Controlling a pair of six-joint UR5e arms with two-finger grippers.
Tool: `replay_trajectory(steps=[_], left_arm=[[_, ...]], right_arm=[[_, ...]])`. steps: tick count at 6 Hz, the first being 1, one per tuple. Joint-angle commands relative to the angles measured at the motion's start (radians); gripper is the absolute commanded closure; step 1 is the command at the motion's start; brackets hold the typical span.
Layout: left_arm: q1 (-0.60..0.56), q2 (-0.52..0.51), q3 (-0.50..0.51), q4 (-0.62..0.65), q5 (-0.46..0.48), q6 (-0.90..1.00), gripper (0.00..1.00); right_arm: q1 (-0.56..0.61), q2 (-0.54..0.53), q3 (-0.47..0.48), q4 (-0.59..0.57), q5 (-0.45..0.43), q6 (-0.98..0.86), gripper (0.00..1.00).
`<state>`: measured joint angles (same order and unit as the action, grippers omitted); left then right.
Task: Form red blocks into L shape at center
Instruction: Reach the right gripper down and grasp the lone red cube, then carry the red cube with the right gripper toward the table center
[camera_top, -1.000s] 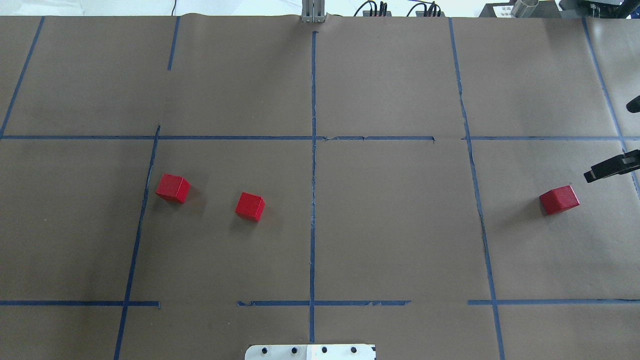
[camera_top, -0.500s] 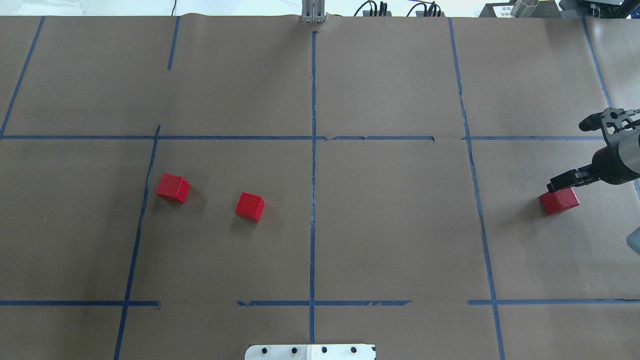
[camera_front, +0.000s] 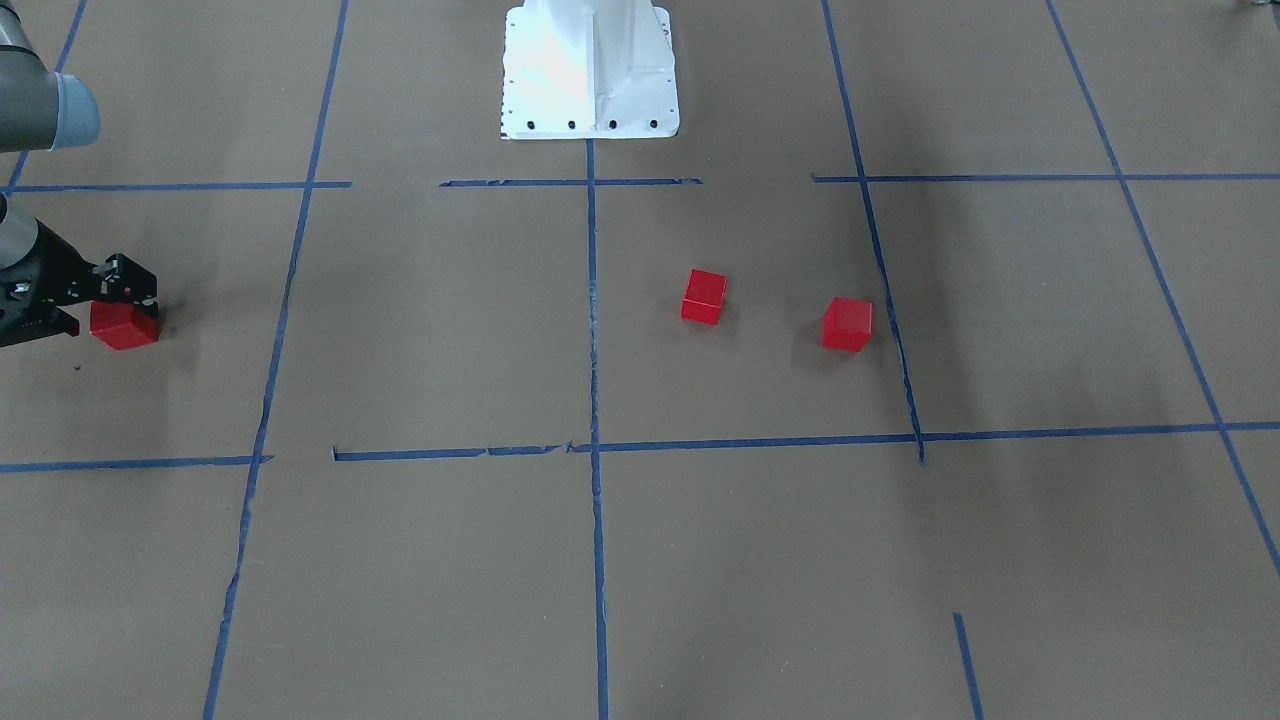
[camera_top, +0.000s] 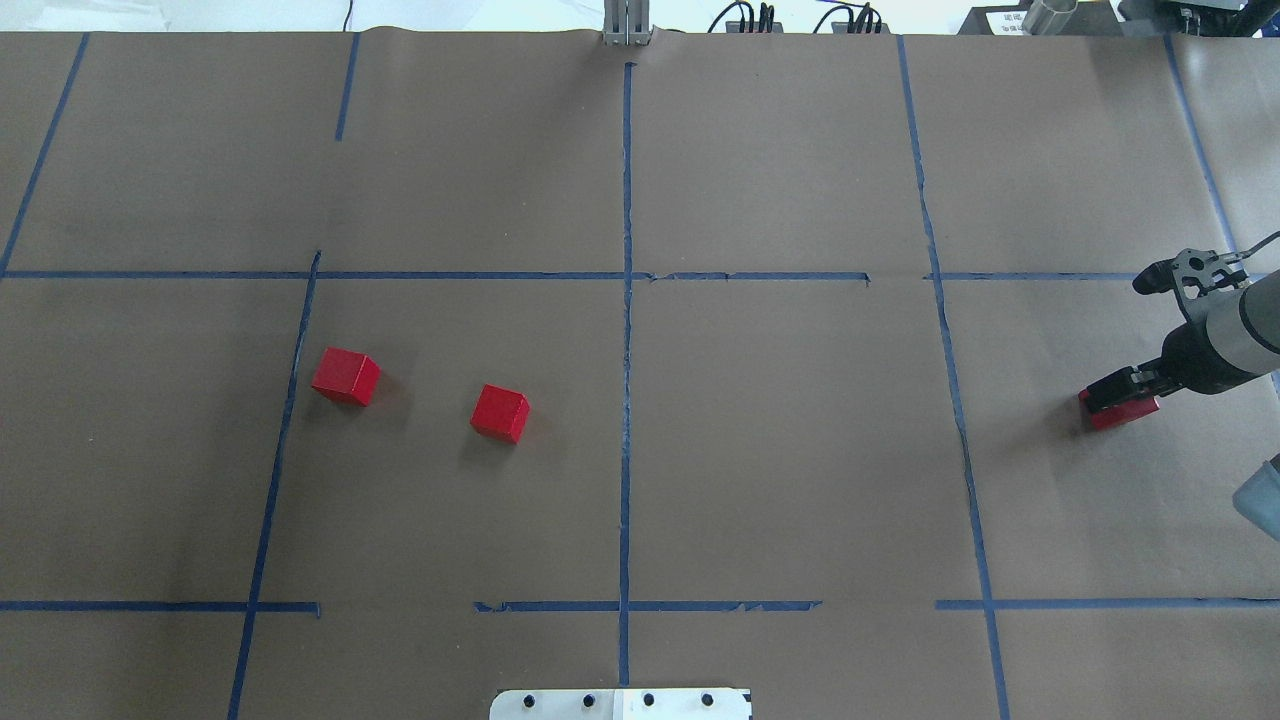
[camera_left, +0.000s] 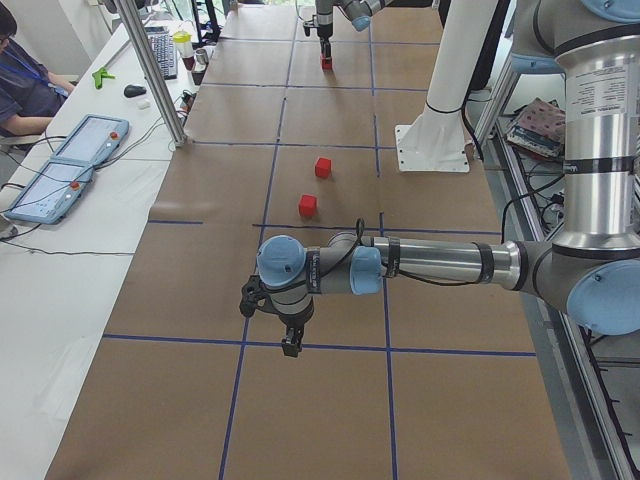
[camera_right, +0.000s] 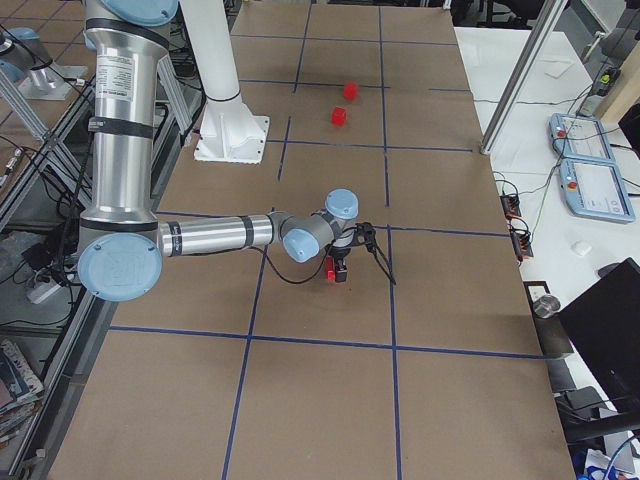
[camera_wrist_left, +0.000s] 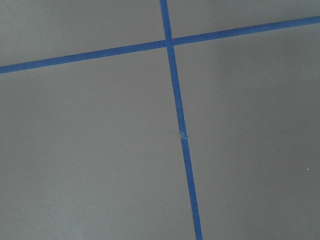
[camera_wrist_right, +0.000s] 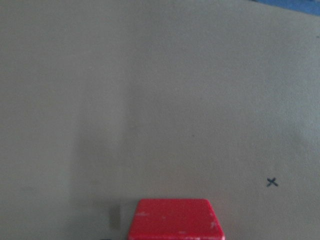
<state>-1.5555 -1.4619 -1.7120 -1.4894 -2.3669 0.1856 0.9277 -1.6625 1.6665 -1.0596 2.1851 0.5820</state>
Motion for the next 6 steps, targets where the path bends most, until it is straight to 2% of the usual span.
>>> replay_trajectory(steps=[1,2,3,5,6], left_arm=[[0.0,0.0,0.0,0.0,0.0,0.0,0.0],[0.0,0.0,-0.001,0.001,0.0,0.0,0.0],[0.0,0.0,-0.002,0.001,0.0,0.0,0.0],[0.0,0.0,-0.003,0.0,0.0,0.0,0.0],[0.0,0.0,-0.005,0.0,0.0,0.002,0.0]], right_arm=[[-0.01,0.004,-0.018,0.0,-0.01,-0.001,0.34],[-0.01,0.007,-0.019,-0.002,-0.011,-0.001,0.79],[-0.01,0.007,-0.008,-0.002,-0.011,0.001,0.87],[-0.01,0.053,0.064,-0.016,-0.002,0.021,0.87],[-0.03,0.132,0.064,-0.034,-0.005,0.142,0.86]])
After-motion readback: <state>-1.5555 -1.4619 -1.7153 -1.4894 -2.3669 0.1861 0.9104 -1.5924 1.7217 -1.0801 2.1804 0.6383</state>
